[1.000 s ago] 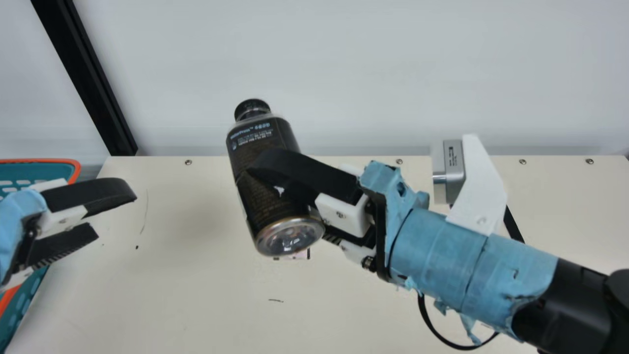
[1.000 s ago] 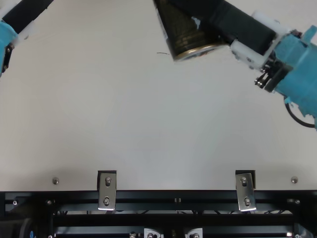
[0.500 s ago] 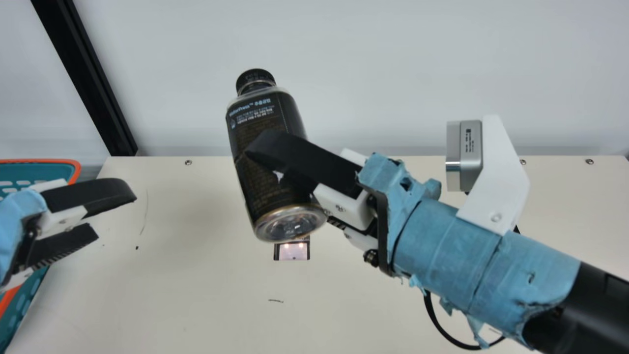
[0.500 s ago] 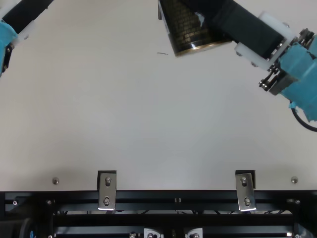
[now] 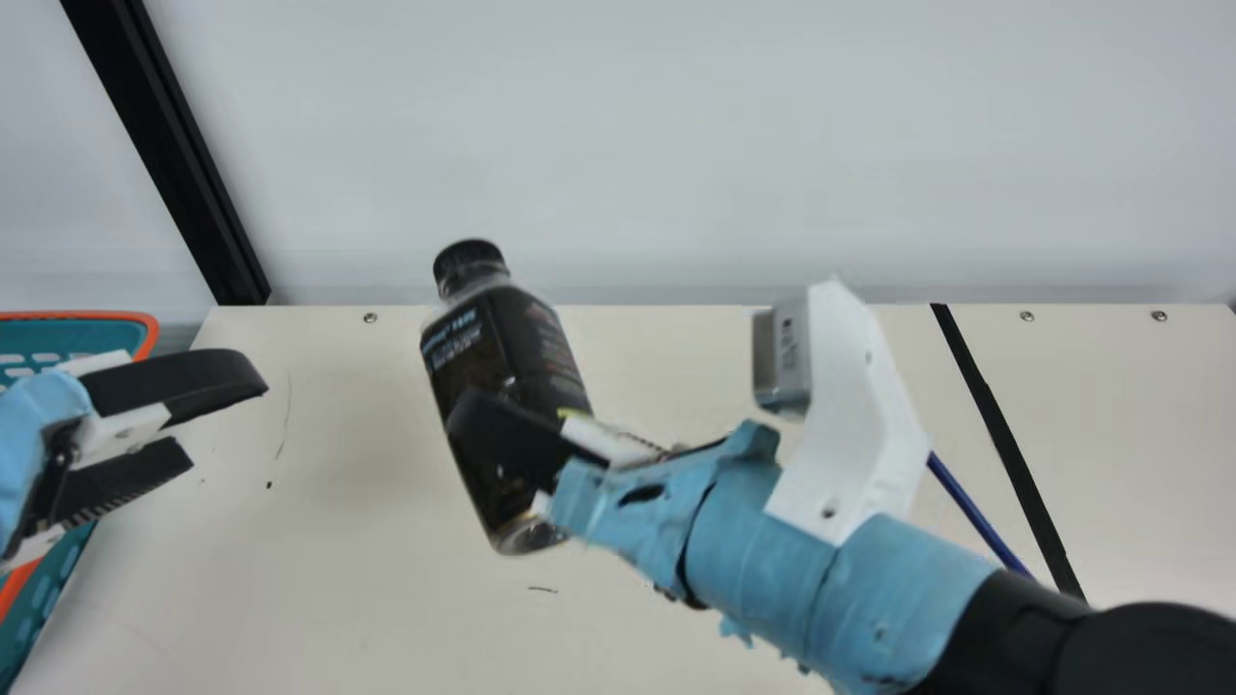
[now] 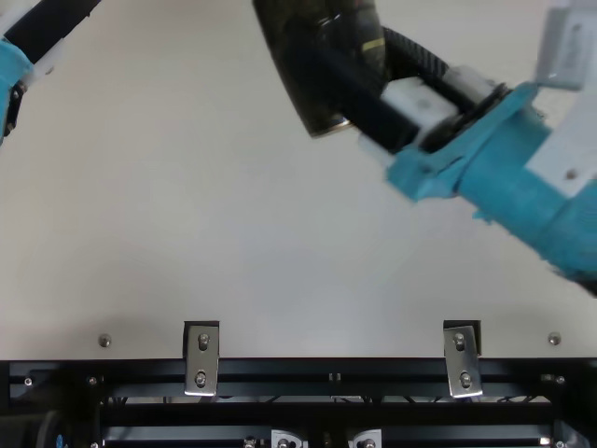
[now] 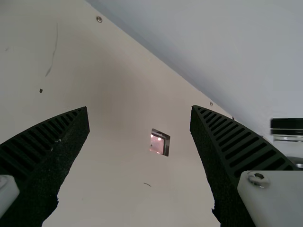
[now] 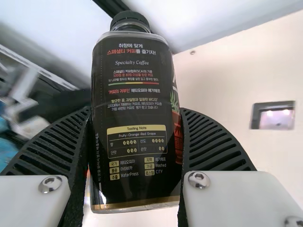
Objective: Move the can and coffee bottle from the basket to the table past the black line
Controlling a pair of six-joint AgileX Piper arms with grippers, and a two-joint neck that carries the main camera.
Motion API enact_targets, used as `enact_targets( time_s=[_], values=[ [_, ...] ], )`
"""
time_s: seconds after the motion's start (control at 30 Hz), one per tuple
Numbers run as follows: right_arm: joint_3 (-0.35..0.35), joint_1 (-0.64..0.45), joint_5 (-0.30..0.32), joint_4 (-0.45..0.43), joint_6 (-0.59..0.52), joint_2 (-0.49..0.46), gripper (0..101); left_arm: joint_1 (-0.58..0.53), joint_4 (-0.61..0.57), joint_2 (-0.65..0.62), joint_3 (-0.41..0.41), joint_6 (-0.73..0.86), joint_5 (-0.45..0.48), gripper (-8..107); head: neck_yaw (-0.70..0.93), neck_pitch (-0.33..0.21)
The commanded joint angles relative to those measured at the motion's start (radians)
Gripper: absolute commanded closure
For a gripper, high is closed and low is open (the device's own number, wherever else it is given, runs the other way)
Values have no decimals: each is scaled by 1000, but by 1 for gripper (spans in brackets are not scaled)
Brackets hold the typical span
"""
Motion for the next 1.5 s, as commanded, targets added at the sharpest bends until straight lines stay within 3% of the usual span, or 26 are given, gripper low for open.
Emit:
enact_targets(
  time_s=[0.0,0.2,0.37,0.7,0.87,0.9,1.03,1.23,1.33,1.47],
  values=[
    [9,51,-101,-91,2,16,101,0,0,0,0,0,0,9,-7,-14],
    [41,132,-231,-196,-16,73,101,0,0,0,0,0,0,9,-7,-14],
    [59,163,-296,-214,-96,121,101,0,0,0,0,0,0,9,-7,-14],
    [44,209,-372,-54,-365,186,101,0,0,0,0,0,0,9,-7,-14],
    [16,219,-374,54,-478,198,101,0,0,0,0,0,0,9,-7,-14],
    [24,218,-386,13,-430,201,101,0,0,0,0,0,0,9,-7,-14],
    [15,220,-385,60,-480,201,101,0,0,0,0,0,0,9,-7,-14],
    [18,223,-402,19,-423,203,101,0,0,0,0,0,0,9,-7,-14],
    [14,228,-453,-14,-352,198,101,0,0,0,0,0,0,9,-7,-14],
    [10,262,-588,-65,-238,197,101,0,0,0,0,0,0,9,-7,-14]
  ],
)
